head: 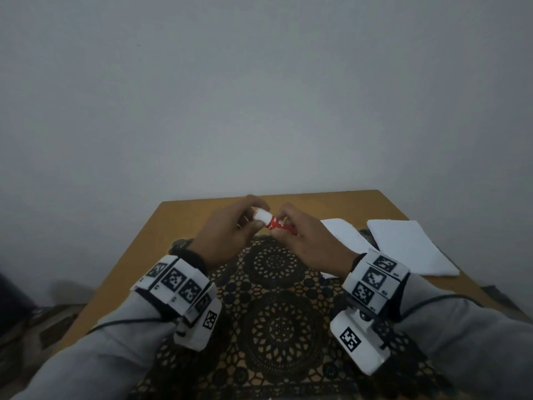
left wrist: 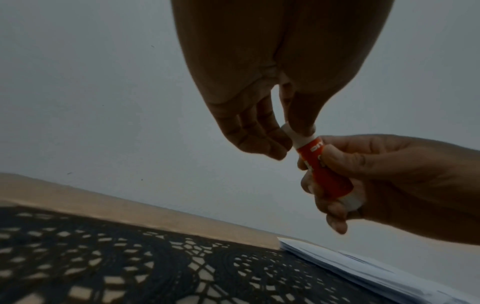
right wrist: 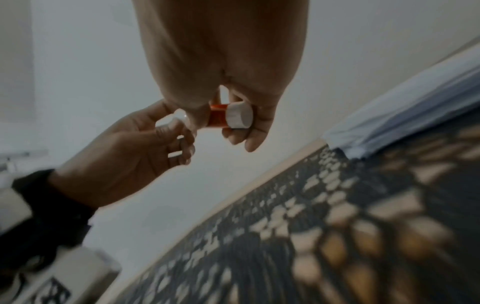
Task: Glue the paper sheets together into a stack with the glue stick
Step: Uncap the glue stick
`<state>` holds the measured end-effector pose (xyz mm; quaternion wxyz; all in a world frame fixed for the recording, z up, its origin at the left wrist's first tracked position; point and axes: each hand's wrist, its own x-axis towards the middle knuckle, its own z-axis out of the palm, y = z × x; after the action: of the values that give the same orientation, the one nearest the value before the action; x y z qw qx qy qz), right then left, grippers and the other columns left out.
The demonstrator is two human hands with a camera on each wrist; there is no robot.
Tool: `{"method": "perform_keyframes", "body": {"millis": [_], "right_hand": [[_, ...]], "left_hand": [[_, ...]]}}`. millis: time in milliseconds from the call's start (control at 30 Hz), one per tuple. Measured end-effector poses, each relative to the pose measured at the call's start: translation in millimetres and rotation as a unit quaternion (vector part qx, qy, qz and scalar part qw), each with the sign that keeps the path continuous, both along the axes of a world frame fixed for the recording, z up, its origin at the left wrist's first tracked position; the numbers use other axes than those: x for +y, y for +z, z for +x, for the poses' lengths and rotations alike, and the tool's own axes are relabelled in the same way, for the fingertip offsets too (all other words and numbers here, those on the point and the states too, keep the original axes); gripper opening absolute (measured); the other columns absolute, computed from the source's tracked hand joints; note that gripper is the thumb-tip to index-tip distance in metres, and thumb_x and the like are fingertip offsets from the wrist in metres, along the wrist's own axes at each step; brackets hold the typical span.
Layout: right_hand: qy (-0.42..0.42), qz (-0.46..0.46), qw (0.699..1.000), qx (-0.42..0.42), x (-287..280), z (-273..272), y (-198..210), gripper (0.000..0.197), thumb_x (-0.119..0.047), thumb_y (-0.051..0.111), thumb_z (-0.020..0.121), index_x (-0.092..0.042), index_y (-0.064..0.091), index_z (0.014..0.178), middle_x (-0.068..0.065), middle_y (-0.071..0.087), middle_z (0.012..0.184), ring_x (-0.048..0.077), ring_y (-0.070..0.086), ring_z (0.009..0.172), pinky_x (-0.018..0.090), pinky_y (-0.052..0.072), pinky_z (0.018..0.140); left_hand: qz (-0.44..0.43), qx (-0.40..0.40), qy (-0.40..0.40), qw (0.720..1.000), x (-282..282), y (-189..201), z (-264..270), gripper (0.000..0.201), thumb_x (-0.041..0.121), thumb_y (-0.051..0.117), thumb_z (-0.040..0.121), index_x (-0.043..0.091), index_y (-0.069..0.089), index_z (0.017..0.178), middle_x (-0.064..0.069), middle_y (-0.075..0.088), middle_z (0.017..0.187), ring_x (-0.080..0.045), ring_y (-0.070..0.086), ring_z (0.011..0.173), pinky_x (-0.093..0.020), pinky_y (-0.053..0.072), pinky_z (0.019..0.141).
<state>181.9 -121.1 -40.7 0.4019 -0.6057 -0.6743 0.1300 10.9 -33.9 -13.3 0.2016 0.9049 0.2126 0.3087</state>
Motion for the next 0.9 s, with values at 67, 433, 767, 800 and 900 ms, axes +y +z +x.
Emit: {"method": "perform_keyframes", "body": {"millis": [67,433,767,800,900], "right_hand": [[-0.005,0.007,1.0,-0.024,4.5,4.2,0.5,0.013,-0.03,0.053,0.098,-0.018,0.048,0.102,-0.007,0.056,0.076,0.005,0.049,0.062,0.016,0.035,0.054],[0.008,-0.028,0.987,-0.157,7.9,4.1,3.5,0.015,-0.034,0.042,0.102,-0.019,0.04,0.101,-0.008,0.051,0.08,0.009,0.049,0.067,0.026,0.037,0.057],[-0.021,0.001,0.989,-0.147,11.8,4.8,2.9,0.016,-0.028,0.05,0.099,-0.02,0.037,0.103,-0.002,0.053,0.087,0.015,0.051,0.07,0.03,0.039,0.058],[-0.023,-0.001,0.99,-0.14,12.5,6.0,1.7,0.017,-0.027,0.05,0.099,-0.018,0.037,0.103,-0.001,0.054,0.085,0.015,0.051,0.068,0.029,0.038,0.056],[-0.031,-0.022,0.989,-0.146,14.0,7.9,-0.5,0.017,-0.028,0.049,0.1,-0.015,0.039,0.105,0.002,0.056,0.086,0.014,0.05,0.067,0.027,0.038,0.055]], "left_hand": [[0.026,-0.01,-0.001,1.0,4.1,-2.5,4.4,0.02,0.013,0.059,0.092,0.021,0.057,0.11,0.012,0.056,0.074,-0.004,0.054,0.067,-0.018,0.045,0.063],[0.014,0.055,0.007,0.998,22.6,-18.3,11.9,0.004,0.021,0.048,0.098,0.02,0.053,0.097,0.01,0.053,0.07,-0.004,0.047,0.062,-0.023,0.033,0.057],[-0.05,-0.014,-0.001,0.999,9.8,-16.4,21.7,0.009,0.019,0.049,0.097,0.018,0.049,0.106,0.004,0.057,0.078,-0.008,0.052,0.063,-0.022,0.043,0.058],[-0.045,-0.011,-0.002,0.999,9.1,-17.3,22.7,0.012,0.014,0.051,0.096,0.018,0.049,0.107,0.006,0.057,0.079,-0.006,0.052,0.064,-0.019,0.043,0.057],[-0.044,0.012,0.033,0.998,9.7,-19.4,28.0,0.004,0.019,0.046,0.099,0.017,0.05,0.099,0.008,0.054,0.076,-0.007,0.049,0.064,-0.02,0.036,0.057]]}}
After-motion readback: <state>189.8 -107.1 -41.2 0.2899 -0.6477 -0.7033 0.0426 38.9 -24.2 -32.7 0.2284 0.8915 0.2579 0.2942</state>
